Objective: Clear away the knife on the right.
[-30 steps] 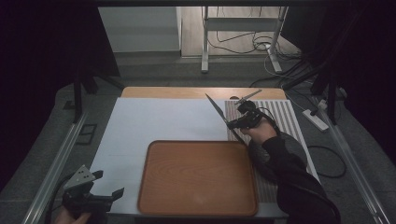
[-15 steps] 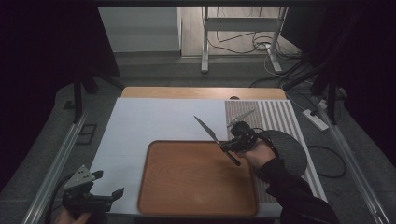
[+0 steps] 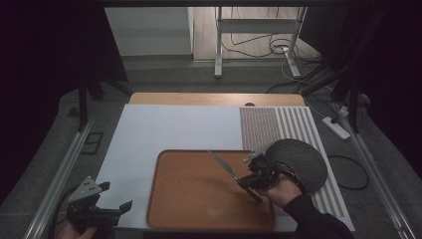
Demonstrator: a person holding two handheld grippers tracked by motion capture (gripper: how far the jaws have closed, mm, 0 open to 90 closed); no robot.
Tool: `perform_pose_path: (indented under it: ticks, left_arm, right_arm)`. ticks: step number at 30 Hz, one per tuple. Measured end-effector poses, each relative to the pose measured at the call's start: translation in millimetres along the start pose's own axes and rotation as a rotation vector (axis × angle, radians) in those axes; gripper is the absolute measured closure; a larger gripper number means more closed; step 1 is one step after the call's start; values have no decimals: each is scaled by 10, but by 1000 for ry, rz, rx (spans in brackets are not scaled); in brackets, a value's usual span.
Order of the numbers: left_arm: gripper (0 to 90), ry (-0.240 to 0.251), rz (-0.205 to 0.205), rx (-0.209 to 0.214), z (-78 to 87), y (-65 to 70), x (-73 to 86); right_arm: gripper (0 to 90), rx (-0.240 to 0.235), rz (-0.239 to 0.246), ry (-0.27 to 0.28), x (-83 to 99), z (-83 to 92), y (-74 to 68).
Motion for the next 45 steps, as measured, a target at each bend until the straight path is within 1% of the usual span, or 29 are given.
perform_pose_path:
  ticks: [4,8,9,11,12,13,14,15,16,17,18,19,20,21,22,24,26,27,29,31,32,33,35,38,39,41,45]
  left_arm:
    - [17,1,1,1,0,-2,0]
    - [17,0,-2,-1,0,2,-1]
    - [17,0,-3,-1,-1,2,-1]
    - [17,0,-3,0,0,2,-1]
    - [17,1,-2,0,0,1,0]
    - [17,1,-2,0,1,1,0]
    - [17,1,-1,0,0,0,1]
    - [17,1,0,1,0,-1,0]
    - [17,0,-1,1,0,-1,0]
    - [17,-1,-3,0,0,1,0]
    - [17,-1,-6,-2,-1,4,-1]
    - [17,-2,-7,-2,-2,6,-2]
    - [17,-3,-7,-2,-3,7,-3]
    - [17,-3,-7,-2,-6,7,-3]
    - [17,-4,-7,-3,-6,7,-3]
    - [17,-2,-8,-3,-5,8,-2]
    - [17,-2,-9,-4,-4,8,-2]
    - [17,-3,-9,-4,-5,9,-1]
    - [17,-3,-9,-5,-6,9,-1]
    - [18,-4,-10,-5,-7,8,0]
    - [18,-4,-9,-5,-7,7,0]
    - [18,-4,-8,-5,-6,6,0]
    - [18,-5,-7,-5,-7,6,-1]
    - [18,-5,-10,-6,-8,10,-2]
    - [18,-5,-11,-7,-7,11,-2]
    - [19,-4,-12,-7,-6,11,-2]
    - [19,-3,-14,-7,-2,11,0]
  right_arm:
    - [804,17,-14,-34,97,-40,-76]
    - [804,22,-26,-100,141,-164,-91]
    - [804,29,-28,-120,145,-206,-94]
    - [803,54,-18,-176,151,-294,-103]
    - [802,61,-7,-213,156,-344,-112]
    - [800,74,12,-224,157,-367,-134]
    - [797,79,17,-226,149,-370,-151]
    - [791,69,20,-236,145,-371,-148]
    - [781,56,14,-229,143,-367,-139]
    - [721,47,13,-218,137,-358,-127]
    - [692,43,17,-201,123,-347,-118]
    - [692,35,24,-191,106,-334,-116]
    - [693,28,41,-180,85,-328,-119]
    - [709,24,59,-171,59,-327,-130]
    - [757,15,75,-167,31,-335,-147]
    - [841,-13,129,-160,-33,-364,-196]
    - [898,-44,185,-156,-109,-410,-250]
    - [899,-58,209,-149,-146,-441,-275]
    - [900,-61,239,-154,-227,-510,-309]
    - [900,-66,255,-149,-290,-590,-327]
    - [900,-62,259,-152,-311,-628,-324]
    - [900,-48,260,-152,-323,-665,-317]
    - [900,-48,249,-158,-329,-728,-282]
    - [900,-35,236,-174,-319,-772,-212]
    - [900,-38,223,-163,-319,-765,-188]
    - [900,-26,205,-161,-318,-743,-139]
    - [900,27,159,-153,-296,-669,-18]
Point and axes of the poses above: each handheld gripper's, and its own axes: z roughly backward along the jaws, x roughly out of its underside, y roughly to its right, the point moved 1 cm from there along -z, roughly forward along the jaws, and after that the axes turned 8 degrees about -x, right-handed, at the moved point
